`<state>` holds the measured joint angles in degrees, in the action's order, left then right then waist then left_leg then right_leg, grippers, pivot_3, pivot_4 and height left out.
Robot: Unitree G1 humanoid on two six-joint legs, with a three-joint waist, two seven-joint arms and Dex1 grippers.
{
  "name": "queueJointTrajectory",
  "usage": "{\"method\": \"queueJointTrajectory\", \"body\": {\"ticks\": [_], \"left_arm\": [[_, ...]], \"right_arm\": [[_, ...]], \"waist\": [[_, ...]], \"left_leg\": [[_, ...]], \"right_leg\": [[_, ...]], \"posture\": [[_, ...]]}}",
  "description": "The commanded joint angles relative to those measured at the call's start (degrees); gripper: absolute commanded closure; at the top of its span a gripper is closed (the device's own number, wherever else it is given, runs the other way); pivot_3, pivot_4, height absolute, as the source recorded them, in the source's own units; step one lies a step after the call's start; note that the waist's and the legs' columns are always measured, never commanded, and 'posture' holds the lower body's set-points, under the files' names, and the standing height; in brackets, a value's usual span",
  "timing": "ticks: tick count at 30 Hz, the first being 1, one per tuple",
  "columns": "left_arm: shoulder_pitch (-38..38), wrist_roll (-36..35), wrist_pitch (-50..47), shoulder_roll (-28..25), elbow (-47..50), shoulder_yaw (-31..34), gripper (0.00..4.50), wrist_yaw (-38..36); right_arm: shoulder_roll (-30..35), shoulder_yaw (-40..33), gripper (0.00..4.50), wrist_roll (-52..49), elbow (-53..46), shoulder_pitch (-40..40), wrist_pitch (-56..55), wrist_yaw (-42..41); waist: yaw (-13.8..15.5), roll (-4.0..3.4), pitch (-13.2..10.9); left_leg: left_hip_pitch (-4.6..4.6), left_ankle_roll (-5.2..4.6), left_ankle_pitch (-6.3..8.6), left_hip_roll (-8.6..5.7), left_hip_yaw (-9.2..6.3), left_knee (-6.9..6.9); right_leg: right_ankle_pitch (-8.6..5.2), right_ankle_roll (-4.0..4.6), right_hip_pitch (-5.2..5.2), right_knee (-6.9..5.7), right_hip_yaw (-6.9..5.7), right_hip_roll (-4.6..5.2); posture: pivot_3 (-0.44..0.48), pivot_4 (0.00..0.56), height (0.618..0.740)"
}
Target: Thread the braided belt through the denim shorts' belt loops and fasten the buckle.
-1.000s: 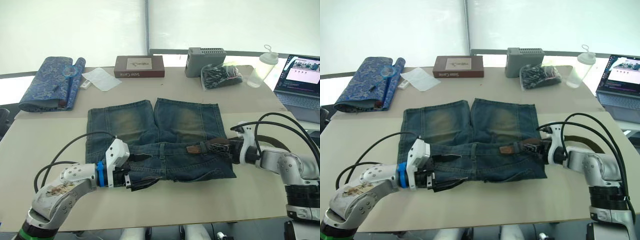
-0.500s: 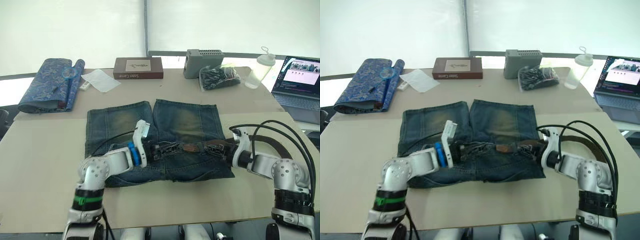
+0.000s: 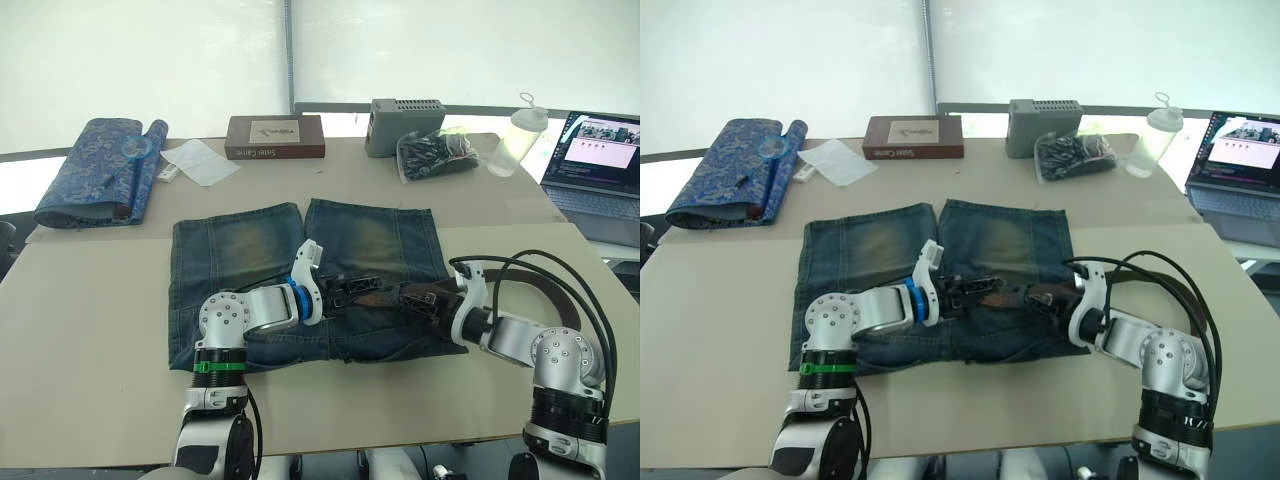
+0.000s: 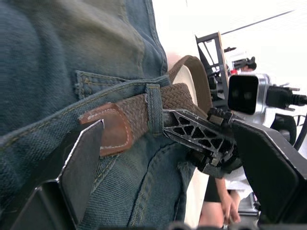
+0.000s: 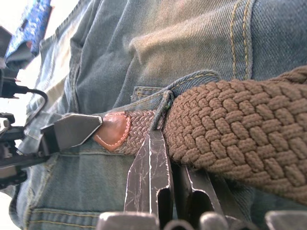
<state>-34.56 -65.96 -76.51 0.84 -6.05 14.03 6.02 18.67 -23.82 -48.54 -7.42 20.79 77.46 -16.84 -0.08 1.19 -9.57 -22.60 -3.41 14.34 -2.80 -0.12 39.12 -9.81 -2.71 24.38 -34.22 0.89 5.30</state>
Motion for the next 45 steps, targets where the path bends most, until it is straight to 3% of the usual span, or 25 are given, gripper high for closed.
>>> {"method": "queueJointTrajectory", "body": {"ticks": [1,7,13,18,24,36,45], "left_arm": [[0.7,-3.1,-4.2,0.2,-0.2,3.9,0.03,5.2],[1.2,-14.6,-7.5,0.0,1.7,9.1,0.03,15.2],[2.0,-22.7,-5.5,-2.8,1.2,7.0,0.03,22.0],[2.2,-25.4,-2.0,-3.3,0.2,4.2,0.03,24.9],[2.4,-23.3,1.2,-3.7,-1.4,1.1,0.03,25.5],[2.8,-29.4,4.4,-7.6,-1.0,-1.8,0.03,30.3],[2.6,-31.3,11.1,-5.1,-2.7,-2.2,0.03,29.6]], "right_arm": [[-2.2,-1.8,4.50,-2.4,-0.8,1.5,1.9,2.1],[-5.4,-4.6,4.50,-3.0,-0.4,3.3,3.7,5.1],[-6.8,-6.1,4.50,-3.9,1.2,4.6,4.1,6.1],[-7.9,-6.9,4.50,-5.7,1.0,5.0,5.7,6.0],[-9.0,-7.9,4.50,-7.5,1.4,5.7,7.0,6.9],[-11.8,-18.6,4.50,-13.0,7.1,9.1,6.4,13.7],[-13.2,-15.7,4.50,-17.6,3.5,6.7,9.0,14.9]], "waist": [[-0.3,0.00,0.0],[-0.8,-0.01,0.0],[-0.7,-0.01,0.0],[-0.7,-0.02,0.0],[-0.7,-0.03,0.0],[-0.8,-0.07,0.1],[-0.7,-0.07,0.1]], "left_leg": [[0.02,0.00,0.00,0.00,0.00,-0.03],[0.10,0.07,0.03,0.02,0.00,-0.19],[0.10,0.11,0.03,0.00,-0.01,-0.19],[0.09,0.13,0.03,-0.05,-0.01,-0.19],[0.10,0.14,0.02,-0.05,0.00,-0.22],[0.10,0.14,0.02,-0.04,-0.01,-0.29],[0.03,0.13,0.02,-0.06,0.00,-0.30]], "right_leg": [[0.00,0.00,0.00,0.00,0.02,0.01],[-0.01,0.02,0.06,0.01,0.09,0.00],[0.00,0.02,0.09,0.00,0.11,0.02],[0.00,0.03,0.09,0.01,0.11,0.05],[0.00,0.04,0.10,0.01,0.13,0.06],[-0.01,0.05,0.14,0.04,0.15,0.08],[0.00,0.05,0.17,0.08,0.15,0.13]], "posture": [[0.000,0.150,0.740],[0.000,0.150,0.740],[0.000,0.150,0.740],[0.000,0.150,0.740],[0.000,0.150,0.740],[0.000,0.150,0.740],[0.000,0.150,0.740]]}}
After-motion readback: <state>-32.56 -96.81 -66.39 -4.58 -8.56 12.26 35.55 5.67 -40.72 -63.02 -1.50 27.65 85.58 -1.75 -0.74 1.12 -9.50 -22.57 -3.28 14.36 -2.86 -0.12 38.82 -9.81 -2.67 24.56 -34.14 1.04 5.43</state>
